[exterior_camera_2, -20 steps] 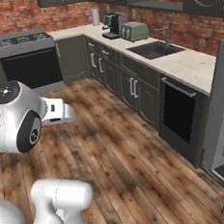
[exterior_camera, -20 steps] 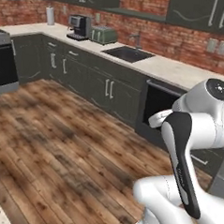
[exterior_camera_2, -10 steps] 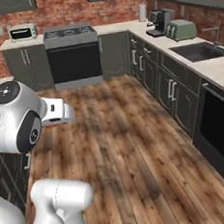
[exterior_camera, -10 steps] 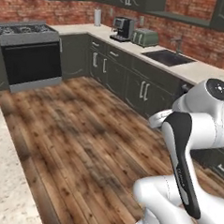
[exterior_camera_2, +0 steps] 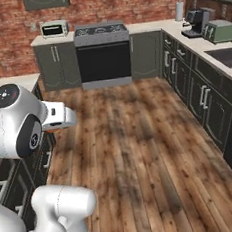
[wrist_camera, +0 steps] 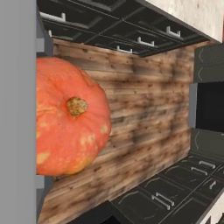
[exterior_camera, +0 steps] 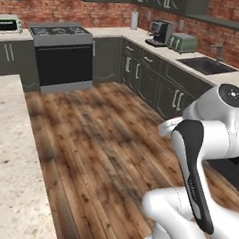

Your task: Gather the avocado and squash from the fridge and place them on a tray on the dining counter. Then gather the chicken drumsticks from the fridge and place them on the other tray.

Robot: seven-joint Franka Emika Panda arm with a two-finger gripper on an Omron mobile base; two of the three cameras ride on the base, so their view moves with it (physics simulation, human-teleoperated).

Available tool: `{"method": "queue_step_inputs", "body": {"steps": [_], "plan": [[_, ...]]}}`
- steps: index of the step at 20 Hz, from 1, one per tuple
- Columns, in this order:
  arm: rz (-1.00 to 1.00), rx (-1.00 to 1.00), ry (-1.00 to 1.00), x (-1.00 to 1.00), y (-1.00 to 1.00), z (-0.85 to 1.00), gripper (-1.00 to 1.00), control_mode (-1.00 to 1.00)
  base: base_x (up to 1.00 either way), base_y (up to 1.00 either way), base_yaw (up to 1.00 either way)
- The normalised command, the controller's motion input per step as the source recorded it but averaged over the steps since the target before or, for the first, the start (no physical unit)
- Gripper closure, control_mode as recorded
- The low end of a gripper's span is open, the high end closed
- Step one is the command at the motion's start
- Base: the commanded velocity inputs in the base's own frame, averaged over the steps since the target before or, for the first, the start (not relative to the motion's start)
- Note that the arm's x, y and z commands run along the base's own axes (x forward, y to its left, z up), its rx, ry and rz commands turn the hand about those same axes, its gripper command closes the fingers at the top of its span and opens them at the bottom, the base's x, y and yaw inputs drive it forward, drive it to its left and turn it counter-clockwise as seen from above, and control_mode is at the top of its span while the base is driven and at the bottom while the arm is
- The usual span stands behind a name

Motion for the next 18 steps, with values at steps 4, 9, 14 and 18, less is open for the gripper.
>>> {"method": "queue_step_inputs", "body": {"steps": [4, 9, 14, 18], "plan": [[0.00, 0.00, 0.00, 0.00, 0.00, 0.00, 1.00, 1.00, -0.08, -0.51, 0.16], [0.00, 0.00, 0.00, 0.00, 0.00, 0.00, 1.00, 1.00, -0.04, -0.54, 0.14], [0.00, 0.00, 0.00, 0.00, 0.00, 0.00, 1.00, 1.00, 0.06, -0.36, 0.16], [0.00, 0.00, 0.00, 0.00, 0.00, 0.00, 1.00, 1.00, 0.81, -0.25, 0.16]]}}
